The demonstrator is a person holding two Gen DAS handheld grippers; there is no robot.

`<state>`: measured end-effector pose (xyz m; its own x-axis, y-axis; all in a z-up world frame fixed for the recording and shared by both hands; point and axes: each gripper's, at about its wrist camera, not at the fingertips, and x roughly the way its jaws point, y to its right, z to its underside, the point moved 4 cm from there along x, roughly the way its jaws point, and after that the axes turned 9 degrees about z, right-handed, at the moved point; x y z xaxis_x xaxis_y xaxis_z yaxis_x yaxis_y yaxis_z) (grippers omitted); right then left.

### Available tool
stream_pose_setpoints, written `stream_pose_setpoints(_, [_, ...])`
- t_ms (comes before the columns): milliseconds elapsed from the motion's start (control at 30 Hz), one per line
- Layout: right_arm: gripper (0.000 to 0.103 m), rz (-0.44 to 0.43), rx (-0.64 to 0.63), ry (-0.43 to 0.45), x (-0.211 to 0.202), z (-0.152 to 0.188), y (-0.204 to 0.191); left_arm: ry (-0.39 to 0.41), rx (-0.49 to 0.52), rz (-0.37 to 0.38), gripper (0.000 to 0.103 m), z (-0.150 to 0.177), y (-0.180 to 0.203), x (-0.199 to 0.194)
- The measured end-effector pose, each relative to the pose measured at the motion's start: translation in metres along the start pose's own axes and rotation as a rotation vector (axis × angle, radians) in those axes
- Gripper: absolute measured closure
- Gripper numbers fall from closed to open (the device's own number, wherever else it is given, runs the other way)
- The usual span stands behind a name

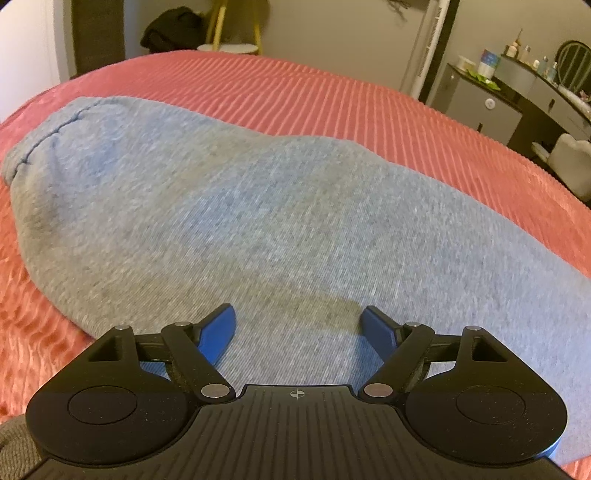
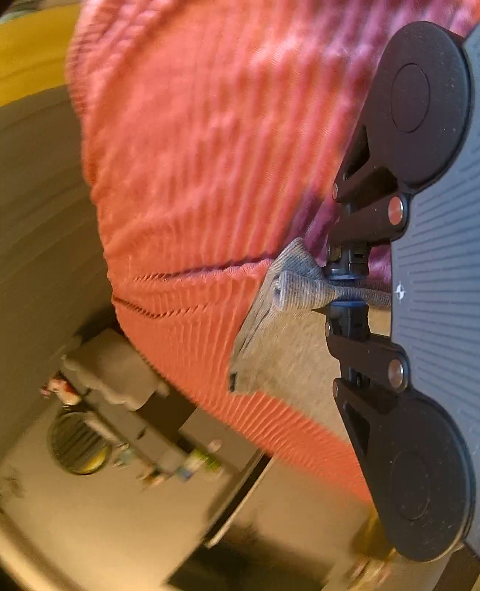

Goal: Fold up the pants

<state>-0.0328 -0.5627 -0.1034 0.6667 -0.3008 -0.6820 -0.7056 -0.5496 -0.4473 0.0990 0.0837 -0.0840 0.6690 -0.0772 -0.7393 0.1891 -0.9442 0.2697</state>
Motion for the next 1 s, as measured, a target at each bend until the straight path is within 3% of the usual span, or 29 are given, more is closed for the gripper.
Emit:
stream_pose_setpoints(133, [0.095, 0.022, -0.283, 0.151, -0.041, -0.001, -0.07, 0.004, -0.005, 0.004, 0.02, 0.001, 0.0, -0.001])
stream_pose_setpoints(267, [0.095, -0.193, -0.609, 0.215, -0.088, 0.038, -0.162, 0.007, -0.02, 0.014, 0.02, 0.0, -0.003, -0.003])
stream_pose_setpoints(400, [0.094, -0.395, -0.882, 0.106, -0.104, 0.118, -0.22, 0.014, -0.032, 0.03, 0.02, 0.001, -0.003, -0.005])
stream_pose_setpoints(500, [0.094, -0.442, -1.021, -0.011, -0.093, 0.182, -0.235, 0.018, -0.044, 0.043, 0.02, 0.001, -0.005, -0.006])
stream_pose_setpoints(567, [0.093, -0.419, -1.078, -0.122, -0.081, 0.214, -0.235, 0.019, -0.051, 0.05, 0.02, 0.001, -0.006, -0.007])
stream_pose_setpoints(633, [0.088, -0.39, -1.066, -0.197, -0.073, 0.219, -0.235, 0.019, -0.055, 0.055, 0.02, 0.001, -0.006, -0.007])
stream_pose_setpoints(700, [0.067, -0.441, -0.905, -0.324, -0.069, 0.203, -0.234, 0.02, -0.054, 0.062, 0.02, 0.001, -0.005, -0.006])
stream_pose_setpoints(800, [0.053, -0.538, -0.615, -0.37, -0.068, 0.17, -0.213, 0.023, -0.049, 0.072, 0.019, 0.001, -0.003, -0.006])
stream_pose_setpoints(867, [0.052, -0.471, -0.498, -0.366, -0.055, 0.152, -0.193, 0.023, -0.035, 0.083, 0.019, 0.001, 0.0, -0.005])
stream_pose_setpoints(933, [0.054, -0.286, -0.448, -0.4, -0.034, 0.149, -0.174, 0.021, 0.003, 0.106, 0.02, 0.001, 0.006, -0.007])
stream_pose_setpoints(967, [0.067, -0.212, -0.391, -0.441, -0.024, 0.148, -0.163, 0.019, 0.022, 0.122, 0.022, 0.001, 0.009, -0.008])
stream_pose_setpoints(1000, [0.077, -0.205, -0.333, -0.449, -0.021, 0.145, -0.157, 0.013, 0.049, 0.15, 0.025, 0.002, 0.015, -0.01])
